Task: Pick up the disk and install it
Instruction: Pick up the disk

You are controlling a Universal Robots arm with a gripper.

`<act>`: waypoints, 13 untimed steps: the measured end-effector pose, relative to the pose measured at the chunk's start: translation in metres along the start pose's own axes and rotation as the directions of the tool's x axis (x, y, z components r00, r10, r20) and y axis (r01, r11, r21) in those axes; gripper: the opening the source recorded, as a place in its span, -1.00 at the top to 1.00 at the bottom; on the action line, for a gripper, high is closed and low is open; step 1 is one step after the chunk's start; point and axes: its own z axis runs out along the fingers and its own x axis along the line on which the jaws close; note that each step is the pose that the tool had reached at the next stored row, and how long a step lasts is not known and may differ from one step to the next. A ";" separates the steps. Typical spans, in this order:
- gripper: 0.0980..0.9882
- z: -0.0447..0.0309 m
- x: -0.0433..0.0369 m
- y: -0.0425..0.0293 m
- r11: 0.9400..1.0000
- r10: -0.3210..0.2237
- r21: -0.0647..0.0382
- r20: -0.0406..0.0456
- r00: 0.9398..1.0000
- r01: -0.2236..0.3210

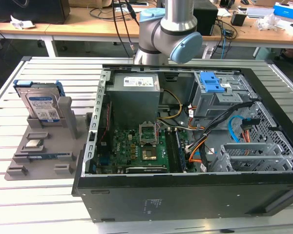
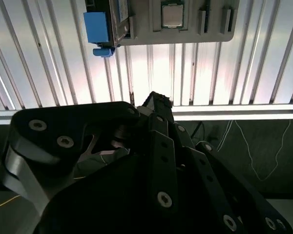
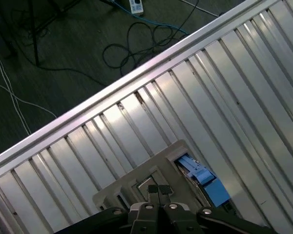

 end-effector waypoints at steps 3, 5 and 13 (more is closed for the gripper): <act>0.99 0.0000 0.0000 0.0000 1.000 -0.024 0.000 -0.001 1.000 0.024; 0.99 0.0000 0.0000 0.0000 0.999 -0.040 0.000 -0.002 0.999 0.040; 0.99 0.0000 0.0000 0.0000 0.996 -0.095 -0.002 -0.004 0.996 0.095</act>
